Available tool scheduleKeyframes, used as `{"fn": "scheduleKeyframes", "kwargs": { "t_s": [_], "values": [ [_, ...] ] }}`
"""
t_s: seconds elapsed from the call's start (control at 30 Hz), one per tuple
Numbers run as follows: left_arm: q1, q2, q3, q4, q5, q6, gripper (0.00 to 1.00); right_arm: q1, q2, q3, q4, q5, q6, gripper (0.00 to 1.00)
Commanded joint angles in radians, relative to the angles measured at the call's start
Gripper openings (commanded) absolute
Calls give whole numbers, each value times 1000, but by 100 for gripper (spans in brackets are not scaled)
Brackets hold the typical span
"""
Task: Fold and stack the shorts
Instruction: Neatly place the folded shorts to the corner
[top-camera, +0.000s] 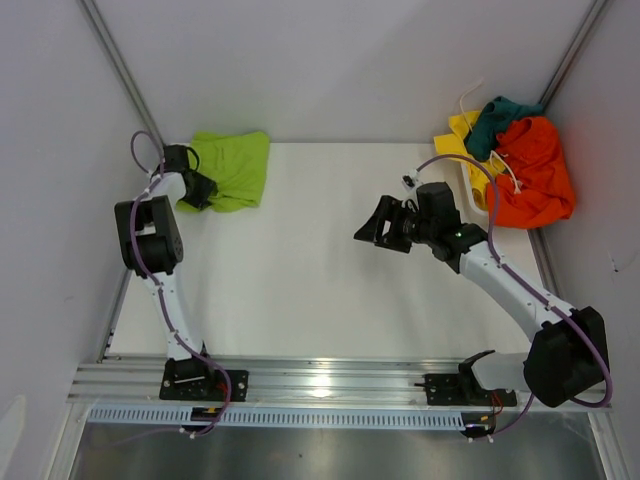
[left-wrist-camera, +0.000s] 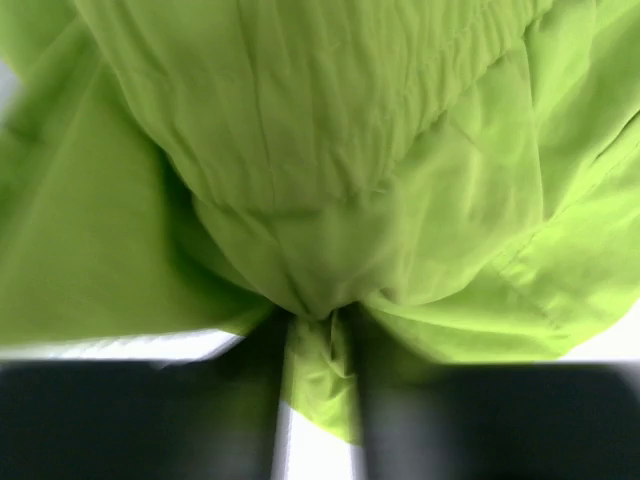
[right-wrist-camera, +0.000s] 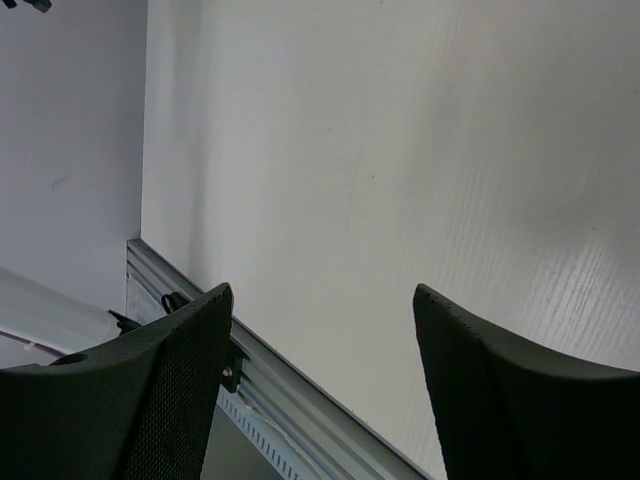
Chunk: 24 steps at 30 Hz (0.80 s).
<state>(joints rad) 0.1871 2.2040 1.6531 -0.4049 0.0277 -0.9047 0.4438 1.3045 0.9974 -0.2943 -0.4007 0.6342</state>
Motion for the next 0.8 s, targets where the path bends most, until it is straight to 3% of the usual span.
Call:
{"fn": "scheduleKeyframes", "kwargs": {
  "t_s": [0.0,0.03,0.07,0.23,0.4,0.53,0.6,0.63,0.67,0.77],
  "values": [
    [-6,19,77,-55,-26,27,61,-4,-5,21,4,7,-14,75],
    [-8,1,76,-64,-64,27,84,-5,-4,23,3,7,-13,75],
    [-9,-13,67,-72,-78,44,99,-5,-1,27,4,7,-13,75],
    [-17,-130,-16,-86,-87,53,99,-22,22,93,-37,17,-42,75],
    [-20,-343,-273,-35,-40,4,99,-114,38,204,-92,45,-77,75],
    [-20,-483,-386,-5,6,-25,99,-221,55,296,-149,158,-55,75],
    [-23,-550,-424,-6,14,-11,99,-305,42,291,-125,252,-5,82],
    [-29,-573,-435,-8,14,-11,99,-333,35,282,-100,278,16,96],
    [-34,-595,-458,12,23,6,99,-362,24,265,-92,328,62,100],
    [-54,-685,-528,70,86,55,99,-506,24,239,-29,319,100,99]
  ]
}}
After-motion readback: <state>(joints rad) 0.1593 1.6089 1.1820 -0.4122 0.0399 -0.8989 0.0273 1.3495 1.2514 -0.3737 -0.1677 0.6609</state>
